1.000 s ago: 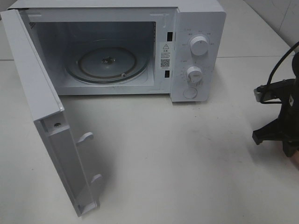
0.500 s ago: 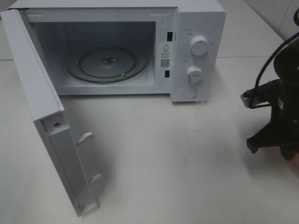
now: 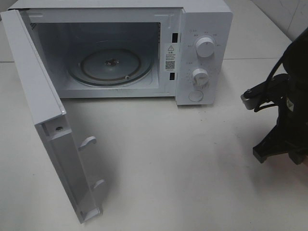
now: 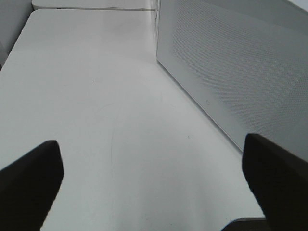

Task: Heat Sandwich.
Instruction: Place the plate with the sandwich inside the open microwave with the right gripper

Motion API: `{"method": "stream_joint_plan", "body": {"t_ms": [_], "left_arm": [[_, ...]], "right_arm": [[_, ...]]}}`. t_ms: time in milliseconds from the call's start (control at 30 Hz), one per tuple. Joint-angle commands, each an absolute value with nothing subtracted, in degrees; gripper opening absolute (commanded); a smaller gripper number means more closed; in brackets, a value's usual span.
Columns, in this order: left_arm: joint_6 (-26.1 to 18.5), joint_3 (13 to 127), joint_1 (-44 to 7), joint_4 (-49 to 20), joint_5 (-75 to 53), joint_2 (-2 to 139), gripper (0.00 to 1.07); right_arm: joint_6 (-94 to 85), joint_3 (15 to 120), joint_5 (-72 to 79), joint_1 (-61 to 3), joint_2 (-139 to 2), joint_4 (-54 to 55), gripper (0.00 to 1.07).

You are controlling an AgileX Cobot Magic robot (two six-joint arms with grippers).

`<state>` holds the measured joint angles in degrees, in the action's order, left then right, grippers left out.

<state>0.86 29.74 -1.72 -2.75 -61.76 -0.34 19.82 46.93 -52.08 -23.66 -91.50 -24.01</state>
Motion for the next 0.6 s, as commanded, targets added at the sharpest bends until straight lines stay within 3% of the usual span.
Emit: {"method": "stream_joint_plan", "body": {"t_ms": [33,600], "left_arm": [[1.09,29.56,-2.01,-2.86,-61.36,-1.6,0.95],[1.09,29.56,-2.01,-2.86,-61.36,-1.6,0.95]], "right_arm": [[20.0,46.47,-54.72,-26.41,-89.67,-25.21,0.0],[18.45,46.47,-56.44,-40.62,-87.26,-24.64,0.0]]}}
